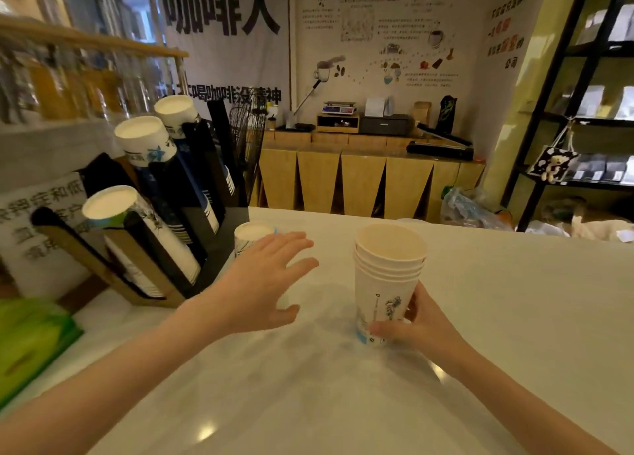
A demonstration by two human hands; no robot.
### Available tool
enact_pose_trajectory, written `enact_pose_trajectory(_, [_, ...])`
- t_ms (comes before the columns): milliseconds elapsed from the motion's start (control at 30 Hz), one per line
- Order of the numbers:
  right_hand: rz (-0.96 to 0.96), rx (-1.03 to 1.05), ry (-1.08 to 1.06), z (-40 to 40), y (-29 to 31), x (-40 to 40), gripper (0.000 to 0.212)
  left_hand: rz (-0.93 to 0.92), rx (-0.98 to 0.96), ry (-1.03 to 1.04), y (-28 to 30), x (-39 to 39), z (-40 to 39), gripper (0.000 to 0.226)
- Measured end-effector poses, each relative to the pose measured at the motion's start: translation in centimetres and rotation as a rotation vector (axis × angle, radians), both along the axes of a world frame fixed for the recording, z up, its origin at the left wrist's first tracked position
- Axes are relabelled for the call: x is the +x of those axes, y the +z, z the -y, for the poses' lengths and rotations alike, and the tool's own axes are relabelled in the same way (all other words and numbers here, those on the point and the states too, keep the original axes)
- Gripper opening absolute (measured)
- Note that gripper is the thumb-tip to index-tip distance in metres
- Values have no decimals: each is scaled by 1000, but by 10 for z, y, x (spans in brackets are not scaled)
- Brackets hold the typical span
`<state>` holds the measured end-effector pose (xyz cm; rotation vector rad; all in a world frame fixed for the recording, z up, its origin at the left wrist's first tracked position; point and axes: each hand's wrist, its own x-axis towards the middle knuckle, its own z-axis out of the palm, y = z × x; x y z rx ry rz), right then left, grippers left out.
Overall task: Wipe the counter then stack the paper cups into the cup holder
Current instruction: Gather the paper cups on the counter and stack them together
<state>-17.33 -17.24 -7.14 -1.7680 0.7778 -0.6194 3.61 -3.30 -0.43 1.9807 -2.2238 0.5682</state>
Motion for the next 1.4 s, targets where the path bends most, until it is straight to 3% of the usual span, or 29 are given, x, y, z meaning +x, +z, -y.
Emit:
enact_pose_trajectory(100, [-84, -2, -35, -5, -2, -5, 86, 358, 205, 5, 1, 6, 3, 61])
enact_pose_trajectory(267, [-258, -254, -230, -35, 3, -27, 48, 716, 327, 90, -7, 18, 11, 73])
enact_pose_trajectory(367, [-221, -311, -166, -48, 11, -27, 38, 811, 318, 126, -12, 25, 17, 74])
enact_pose_trajectory(633, [-103, -316, -360, -31, 14, -15, 68, 847, 9, 121, -3, 56, 24, 51])
enact_pose_trajectory(700, [-96, -314, -372, -28, 12, -15, 73, 707, -93, 151, 9, 66, 27, 49])
enact_pose_trajectory(733, [-92, -308, -371, -27, 12, -15, 77, 551, -110, 201, 16, 70, 28, 54])
enact_pose_trajectory(867, [-80, -298, -328, -24, 13, -14, 84, -419, -264, 230, 58, 48, 27, 69])
enact_pose_trajectory(967, [-38, -294, -291, -21, 14, -13, 83, -1195, -253, 25, 75, 16, 30, 63])
enact_pose_trajectory(1000, [-27, -293, -281, -19, 15, -12, 84, -1357, -230, -74, 76, 8, 33, 65])
enact_pose_trajectory(1067, [-4, -282, -264, -17, 17, -13, 84, -1519, -232, -220, 74, -7, 43, 61])
enact_pose_trajectory(1167, [27, -256, -237, -15, 20, -14, 84, -1611, -223, -340, 74, -30, 58, 58])
enact_pose_trajectory(1400, [62, -233, -194, -15, 23, -12, 73, -1487, -149, -215, 58, -59, 74, 89])
